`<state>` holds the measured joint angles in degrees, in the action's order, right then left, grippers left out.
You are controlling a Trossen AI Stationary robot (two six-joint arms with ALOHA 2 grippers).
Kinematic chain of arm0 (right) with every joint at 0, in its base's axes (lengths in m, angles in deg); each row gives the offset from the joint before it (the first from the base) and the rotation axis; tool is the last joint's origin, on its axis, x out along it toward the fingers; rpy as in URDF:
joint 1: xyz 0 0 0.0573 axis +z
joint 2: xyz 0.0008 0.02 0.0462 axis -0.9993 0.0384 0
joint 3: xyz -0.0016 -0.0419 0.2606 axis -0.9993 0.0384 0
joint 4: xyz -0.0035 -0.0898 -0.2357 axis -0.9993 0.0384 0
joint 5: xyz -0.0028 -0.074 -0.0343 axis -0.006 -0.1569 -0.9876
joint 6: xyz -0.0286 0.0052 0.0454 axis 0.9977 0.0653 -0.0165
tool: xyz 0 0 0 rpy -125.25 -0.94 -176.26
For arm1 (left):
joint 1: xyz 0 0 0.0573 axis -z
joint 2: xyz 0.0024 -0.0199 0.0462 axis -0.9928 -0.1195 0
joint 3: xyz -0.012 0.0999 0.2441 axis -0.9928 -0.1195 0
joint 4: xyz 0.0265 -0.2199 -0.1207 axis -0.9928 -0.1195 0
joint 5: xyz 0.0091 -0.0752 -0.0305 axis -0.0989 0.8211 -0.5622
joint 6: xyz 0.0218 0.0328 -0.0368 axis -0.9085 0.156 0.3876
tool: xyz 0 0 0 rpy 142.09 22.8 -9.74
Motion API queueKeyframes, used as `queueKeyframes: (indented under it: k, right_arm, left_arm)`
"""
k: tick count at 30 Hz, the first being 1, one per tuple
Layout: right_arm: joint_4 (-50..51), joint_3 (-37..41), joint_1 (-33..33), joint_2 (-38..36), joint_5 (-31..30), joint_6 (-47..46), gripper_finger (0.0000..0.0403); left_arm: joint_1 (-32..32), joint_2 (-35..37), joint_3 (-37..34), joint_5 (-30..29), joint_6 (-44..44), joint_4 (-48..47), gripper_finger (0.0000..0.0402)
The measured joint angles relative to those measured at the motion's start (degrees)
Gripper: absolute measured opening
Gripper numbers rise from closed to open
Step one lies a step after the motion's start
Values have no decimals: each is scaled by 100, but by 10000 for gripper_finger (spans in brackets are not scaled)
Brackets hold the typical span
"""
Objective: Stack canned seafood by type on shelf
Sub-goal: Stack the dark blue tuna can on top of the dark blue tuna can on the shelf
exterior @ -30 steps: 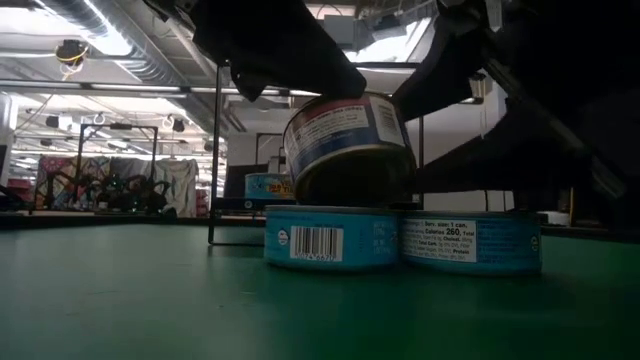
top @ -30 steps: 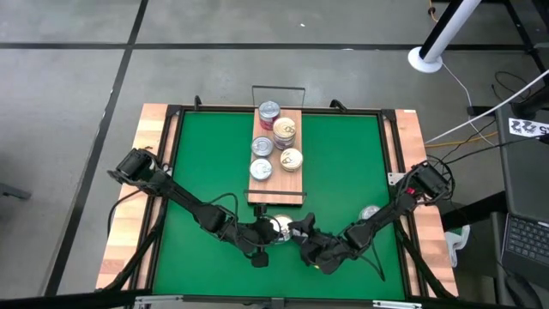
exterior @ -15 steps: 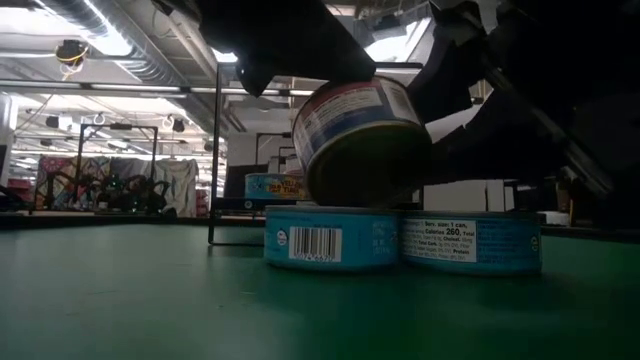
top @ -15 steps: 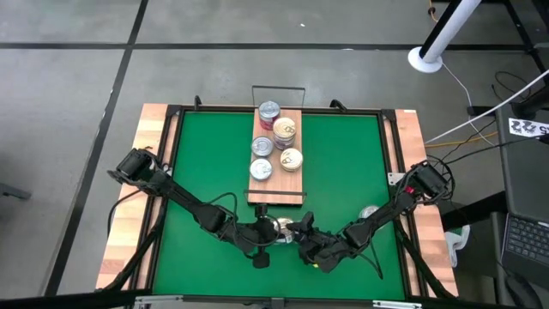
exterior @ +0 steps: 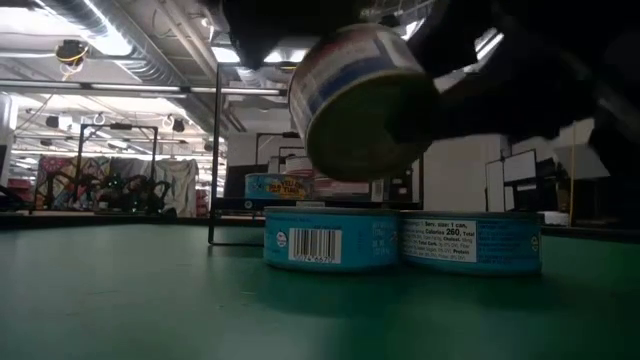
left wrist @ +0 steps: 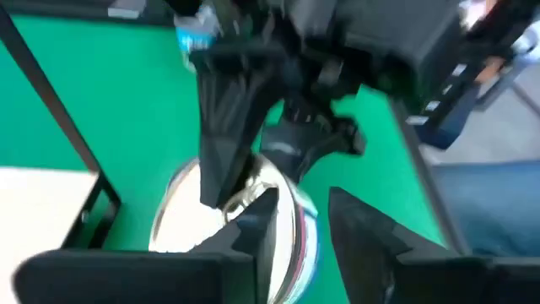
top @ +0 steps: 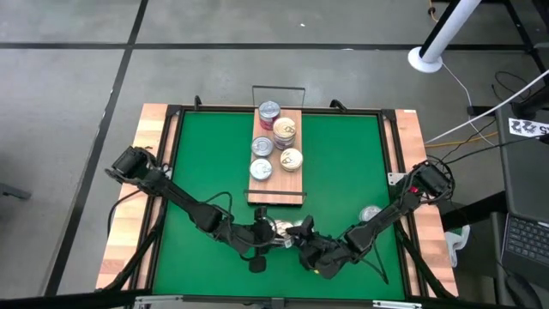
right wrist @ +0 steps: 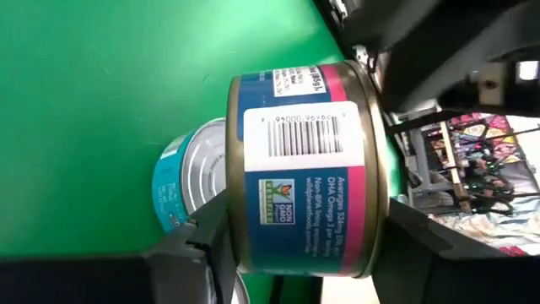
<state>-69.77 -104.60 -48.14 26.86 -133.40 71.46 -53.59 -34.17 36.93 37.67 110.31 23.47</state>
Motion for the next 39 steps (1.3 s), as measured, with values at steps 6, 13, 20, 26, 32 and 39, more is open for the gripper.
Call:
queueKeyframes:
  k: [6,13,20,26,32,39]
  right_arm:
    - [992,-359,373,-99,-338,-66,190]
    - [2730,-810,752,-431,-619,-1295,201]
    - [5074,-1163,1040,-792,-698,-3108,192]
    - [6946,-1268,1058,-1070,-710,-4463,198]
    - [8435,-1268,795,-1123,-824,-5126,196]
    - [8843,-1268,19,-1123,-1380,-5075,197]
  left_arm:
    - [98,448,0,9,0,-20,123]
    - [211,746,0,7,-200,-35,125]
    - [220,771,0,0,-190,-66,124]
    - [220,771,0,0,-297,-71,124]
    - [220,771,0,-2,-302,-79,124]
    - [220,771,0,-4,-473,-80,124]
